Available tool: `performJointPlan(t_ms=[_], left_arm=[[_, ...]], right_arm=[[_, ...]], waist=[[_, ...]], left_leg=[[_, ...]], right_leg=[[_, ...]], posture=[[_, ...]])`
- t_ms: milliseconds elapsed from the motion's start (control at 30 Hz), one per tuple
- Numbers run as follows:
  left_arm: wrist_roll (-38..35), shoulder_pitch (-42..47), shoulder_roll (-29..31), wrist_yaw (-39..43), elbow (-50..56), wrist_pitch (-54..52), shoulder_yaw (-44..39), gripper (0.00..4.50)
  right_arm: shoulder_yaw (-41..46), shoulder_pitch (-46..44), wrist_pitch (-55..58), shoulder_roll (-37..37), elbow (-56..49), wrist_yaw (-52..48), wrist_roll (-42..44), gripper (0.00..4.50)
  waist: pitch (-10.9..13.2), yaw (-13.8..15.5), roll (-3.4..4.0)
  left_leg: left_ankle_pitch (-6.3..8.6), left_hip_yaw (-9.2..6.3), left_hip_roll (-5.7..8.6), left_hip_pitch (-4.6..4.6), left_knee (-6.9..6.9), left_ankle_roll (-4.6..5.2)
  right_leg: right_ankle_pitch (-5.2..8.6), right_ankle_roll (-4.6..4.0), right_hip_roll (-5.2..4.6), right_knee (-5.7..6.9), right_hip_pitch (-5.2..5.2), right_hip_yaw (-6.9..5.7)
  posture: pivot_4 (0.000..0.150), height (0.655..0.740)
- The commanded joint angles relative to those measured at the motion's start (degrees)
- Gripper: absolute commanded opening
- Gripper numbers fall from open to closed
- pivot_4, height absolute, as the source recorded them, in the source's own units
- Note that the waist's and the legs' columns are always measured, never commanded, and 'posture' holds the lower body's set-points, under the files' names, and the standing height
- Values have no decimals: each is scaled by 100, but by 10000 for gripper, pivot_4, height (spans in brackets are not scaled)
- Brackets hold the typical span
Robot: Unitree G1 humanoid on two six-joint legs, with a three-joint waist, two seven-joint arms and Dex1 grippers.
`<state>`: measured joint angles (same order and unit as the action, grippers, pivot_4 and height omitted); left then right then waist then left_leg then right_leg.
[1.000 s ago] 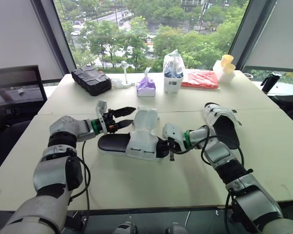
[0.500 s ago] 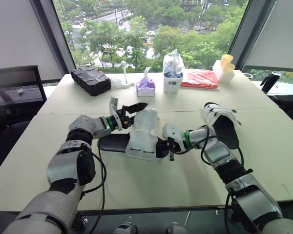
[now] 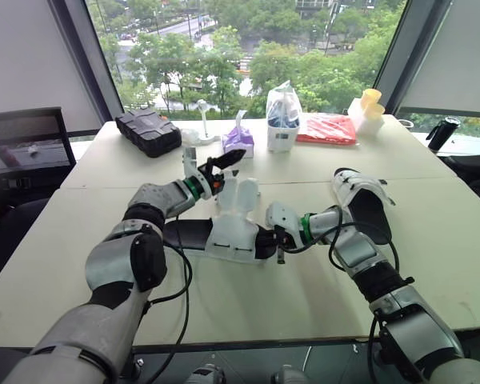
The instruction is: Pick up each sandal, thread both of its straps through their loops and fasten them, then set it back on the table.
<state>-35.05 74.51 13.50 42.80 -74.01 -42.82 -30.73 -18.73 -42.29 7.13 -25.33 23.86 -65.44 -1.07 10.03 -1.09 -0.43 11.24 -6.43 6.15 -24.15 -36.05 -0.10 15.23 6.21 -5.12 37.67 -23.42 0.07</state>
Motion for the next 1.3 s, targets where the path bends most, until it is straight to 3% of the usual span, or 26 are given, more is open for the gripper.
performJointPlan(t_ms=[33, 767, 867, 1067, 1200, 1300], left_arm=[[-61, 248, 98, 102, 84, 31, -130, 45000], [-63, 539, 571, 682, 401, -579, -45, 45000], [-98, 554, 629, 741, 488, -707, -62, 31891], [12, 444, 684, 1281, 1109, -972, 305, 538], [-17, -361, 751, 2301, 2899, -1528, 1393, 153], [-279, -1646, 1025, 2964, 5241, -1676, 2305, 153]], right_arm=[[-5, 32, 70, -14, -9, 130, -109, 460], [-59, -140, -112, 55, 310, 112, -148, 460], [-66, -173, -178, 61, 410, 91, -157, 0], [-77, -236, -280, 94, 564, 64, -173, 0], [-87, -266, -330, 104, 633, 45, -184, 0], [-83, -250, -357, 91, 637, 21, -185, 0]], waist=[[0, -2, 0], [0, -10, 0], [0, -11, 0], [0, -12, 0], [-1, -17, 2], [-2, -86, 6]], left_leg=[[0, 0, 0, 0, 0, 0], [-1, 0, 0, 0, 0, 0], [-1, 0, -1, 0, 1, 0], [-1, 0, -1, 0, 1, 0], [-2, 1, -1, 0, 3, -2], [-4, 6, -3, 4, 15, -5]], right_leg=[[0, 0, 0, 0, 0, 0], [0, 0, 2, 0, 0, 0], [0, 0, 2, 0, -1, -1], [0, 0, 2, 0, -1, 0], [0, 0, 2, 1, -1, 3], [0, -2, 3, 3, -5, 23]], posture=[[1500, 7400], [1500, 7400], [1500, 7400], [1500, 7400], [1500, 7400], [1500, 7400]])
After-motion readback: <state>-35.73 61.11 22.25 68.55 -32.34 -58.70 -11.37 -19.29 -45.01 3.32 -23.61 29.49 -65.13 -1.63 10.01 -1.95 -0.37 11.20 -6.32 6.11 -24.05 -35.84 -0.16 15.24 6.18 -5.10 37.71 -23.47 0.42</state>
